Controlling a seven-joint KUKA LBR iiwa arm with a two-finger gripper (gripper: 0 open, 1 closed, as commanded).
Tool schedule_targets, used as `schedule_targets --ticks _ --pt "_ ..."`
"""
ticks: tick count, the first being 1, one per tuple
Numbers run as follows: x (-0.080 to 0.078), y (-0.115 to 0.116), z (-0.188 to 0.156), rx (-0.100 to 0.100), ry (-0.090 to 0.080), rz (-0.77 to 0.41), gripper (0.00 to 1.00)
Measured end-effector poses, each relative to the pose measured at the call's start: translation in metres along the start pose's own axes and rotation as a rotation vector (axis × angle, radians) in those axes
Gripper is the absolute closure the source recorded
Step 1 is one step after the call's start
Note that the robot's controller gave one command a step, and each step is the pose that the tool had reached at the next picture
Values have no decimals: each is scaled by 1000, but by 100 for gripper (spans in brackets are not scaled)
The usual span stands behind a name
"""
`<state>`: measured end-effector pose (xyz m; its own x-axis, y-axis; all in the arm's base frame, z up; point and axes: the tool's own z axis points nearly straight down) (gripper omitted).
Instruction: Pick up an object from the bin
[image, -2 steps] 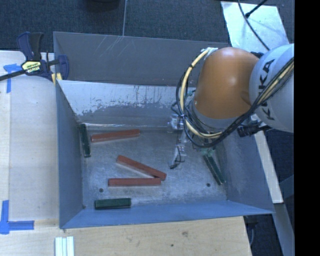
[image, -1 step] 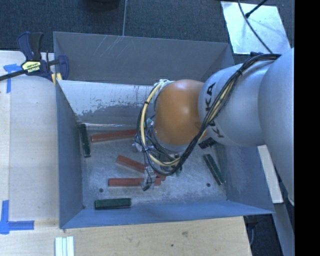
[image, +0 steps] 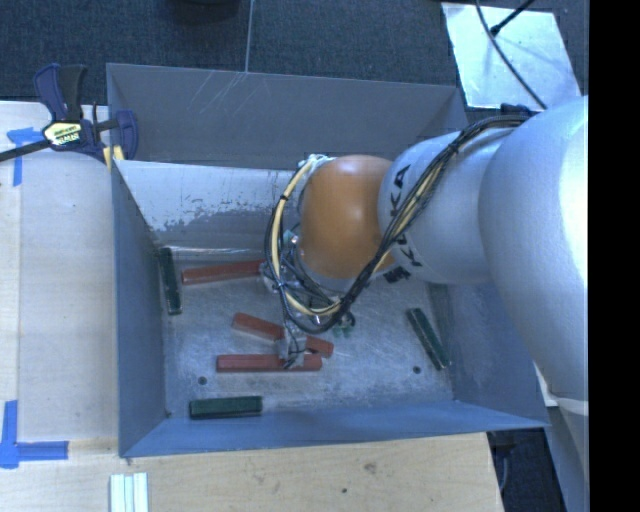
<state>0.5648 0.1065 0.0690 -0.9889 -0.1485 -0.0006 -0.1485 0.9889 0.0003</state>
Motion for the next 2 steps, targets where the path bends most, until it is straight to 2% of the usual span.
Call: schedule_targets --ticks 1,2 --pt "-1 0 -3 -1 -6 2 100" --pt "-7 14 -127 0 -12 -51 100"
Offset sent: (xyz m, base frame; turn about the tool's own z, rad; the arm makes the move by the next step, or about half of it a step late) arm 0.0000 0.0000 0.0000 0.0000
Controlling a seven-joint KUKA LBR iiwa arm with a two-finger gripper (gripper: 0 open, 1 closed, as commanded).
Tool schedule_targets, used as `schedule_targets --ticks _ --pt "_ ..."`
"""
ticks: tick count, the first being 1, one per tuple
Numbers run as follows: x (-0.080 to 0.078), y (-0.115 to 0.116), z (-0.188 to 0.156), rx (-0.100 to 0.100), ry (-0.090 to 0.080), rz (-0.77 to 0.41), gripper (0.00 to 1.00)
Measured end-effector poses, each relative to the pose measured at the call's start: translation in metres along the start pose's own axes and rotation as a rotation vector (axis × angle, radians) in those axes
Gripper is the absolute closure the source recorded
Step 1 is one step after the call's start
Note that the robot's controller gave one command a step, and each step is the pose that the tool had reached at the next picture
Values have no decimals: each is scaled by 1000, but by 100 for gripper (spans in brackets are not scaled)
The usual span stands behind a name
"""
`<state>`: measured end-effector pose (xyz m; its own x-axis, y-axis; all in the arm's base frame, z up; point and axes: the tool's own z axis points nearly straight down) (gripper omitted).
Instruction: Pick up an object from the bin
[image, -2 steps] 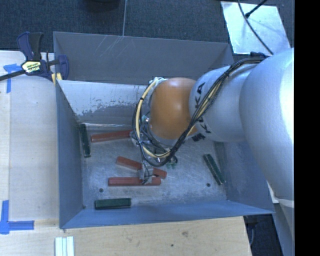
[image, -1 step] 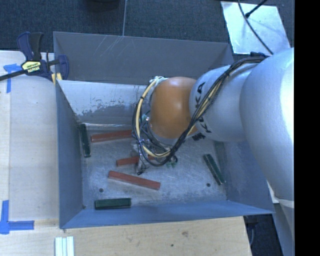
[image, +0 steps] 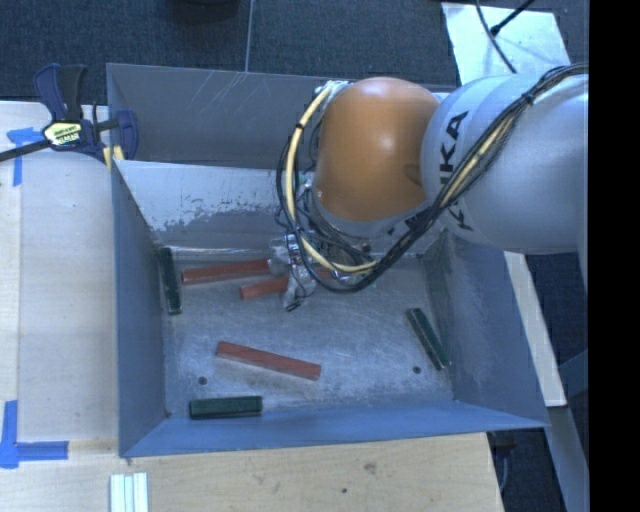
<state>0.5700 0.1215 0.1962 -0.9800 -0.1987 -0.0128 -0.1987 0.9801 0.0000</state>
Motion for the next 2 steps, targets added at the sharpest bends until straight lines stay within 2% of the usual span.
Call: schedule_targets --ticks 1,2 --pt "-26 -12 -162 1 0 36 100" --pt "-42 18 -181 -1 5 -181 100"
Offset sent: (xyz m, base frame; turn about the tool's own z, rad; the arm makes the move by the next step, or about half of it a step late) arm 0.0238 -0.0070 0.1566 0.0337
